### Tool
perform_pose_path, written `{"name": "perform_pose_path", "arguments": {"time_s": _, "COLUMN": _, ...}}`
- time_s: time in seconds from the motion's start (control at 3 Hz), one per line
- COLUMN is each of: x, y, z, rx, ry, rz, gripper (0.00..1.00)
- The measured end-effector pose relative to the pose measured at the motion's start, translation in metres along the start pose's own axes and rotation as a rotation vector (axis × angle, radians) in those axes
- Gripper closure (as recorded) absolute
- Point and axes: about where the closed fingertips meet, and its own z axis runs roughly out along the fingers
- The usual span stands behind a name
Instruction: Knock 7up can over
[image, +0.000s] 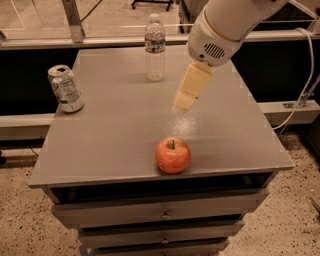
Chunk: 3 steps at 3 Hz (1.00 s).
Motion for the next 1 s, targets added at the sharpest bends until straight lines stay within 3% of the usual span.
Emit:
{"name": "perform_pose_path", "arguments": {"time_s": 0.33, "x": 0.000, "y": 0.000, "z": 0.000, "rx": 0.000, "ry": 0.000, "rz": 0.000, "gripper": 0.00}}
{"name": "perform_pose_path", "arguments": {"time_s": 0.67, "x": -0.003, "y": -0.003, "z": 0.006, "rx": 0.009, "ry": -0.040, "rz": 0.040, "gripper": 0.00}}
{"name": "perform_pose_path", "arguments": {"time_s": 1.0, "x": -0.033, "y": 0.000, "z": 0.052, "rx": -0.027, "ry": -0.139, "rz": 0.084, "gripper": 0.00}}
